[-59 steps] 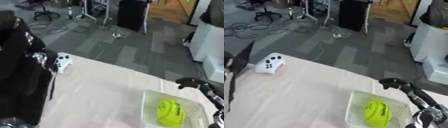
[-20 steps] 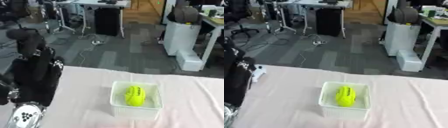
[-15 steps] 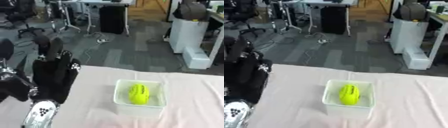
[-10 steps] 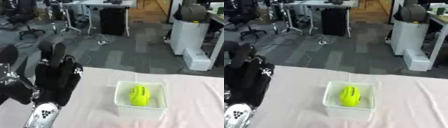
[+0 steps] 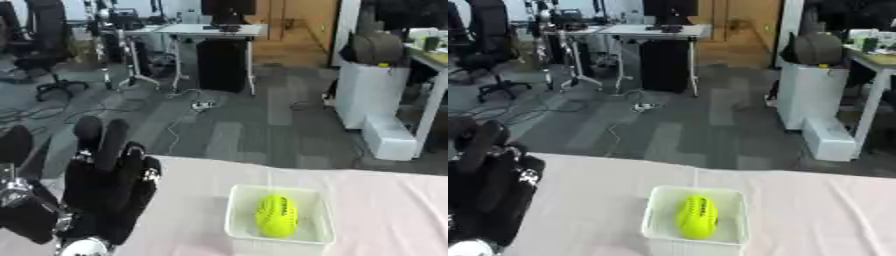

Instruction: Pick up objects on the table and place them in the box.

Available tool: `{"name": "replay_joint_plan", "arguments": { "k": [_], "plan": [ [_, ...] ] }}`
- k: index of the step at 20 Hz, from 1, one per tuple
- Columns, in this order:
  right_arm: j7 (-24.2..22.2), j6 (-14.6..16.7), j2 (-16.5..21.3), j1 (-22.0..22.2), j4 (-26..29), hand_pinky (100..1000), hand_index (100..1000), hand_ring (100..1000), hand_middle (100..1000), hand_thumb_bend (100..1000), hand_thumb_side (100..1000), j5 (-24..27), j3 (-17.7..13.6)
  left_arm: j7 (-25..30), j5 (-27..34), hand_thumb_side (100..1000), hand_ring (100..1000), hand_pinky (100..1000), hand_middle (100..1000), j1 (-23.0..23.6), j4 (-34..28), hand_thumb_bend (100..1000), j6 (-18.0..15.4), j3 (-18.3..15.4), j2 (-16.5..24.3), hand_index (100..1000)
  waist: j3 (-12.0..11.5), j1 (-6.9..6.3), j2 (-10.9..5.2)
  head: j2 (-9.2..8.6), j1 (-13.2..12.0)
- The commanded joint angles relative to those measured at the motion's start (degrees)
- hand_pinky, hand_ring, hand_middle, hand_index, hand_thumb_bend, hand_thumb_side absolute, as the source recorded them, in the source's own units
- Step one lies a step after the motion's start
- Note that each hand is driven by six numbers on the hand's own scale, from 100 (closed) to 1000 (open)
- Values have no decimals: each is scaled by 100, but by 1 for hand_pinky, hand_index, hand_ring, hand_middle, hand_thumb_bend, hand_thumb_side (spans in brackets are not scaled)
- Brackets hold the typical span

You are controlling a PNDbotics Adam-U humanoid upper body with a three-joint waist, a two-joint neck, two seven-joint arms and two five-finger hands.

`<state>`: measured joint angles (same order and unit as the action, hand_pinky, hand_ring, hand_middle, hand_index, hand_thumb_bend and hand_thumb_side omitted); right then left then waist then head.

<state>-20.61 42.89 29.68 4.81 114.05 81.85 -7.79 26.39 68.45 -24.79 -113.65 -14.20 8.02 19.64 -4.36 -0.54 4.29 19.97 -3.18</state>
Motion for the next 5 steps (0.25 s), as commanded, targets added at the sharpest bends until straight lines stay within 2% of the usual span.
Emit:
{"name": "replay_joint_plan", "arguments": {
  "k": [1,5],
  "plan": [
    [-694,752,125,11,54,100,567,316,314,405,735,95,-74,26,11,758,279,100,427,-80,-94,100,-10,-16,86,678,3,0,-72,-85,60],
    [-726,809,187,-10,54,100,565,315,315,398,733,212,-95,38,25,758,279,100,427,-70,-94,100,-35,-20,111,678,26,-14,-90,-63,59]
  ]
}}
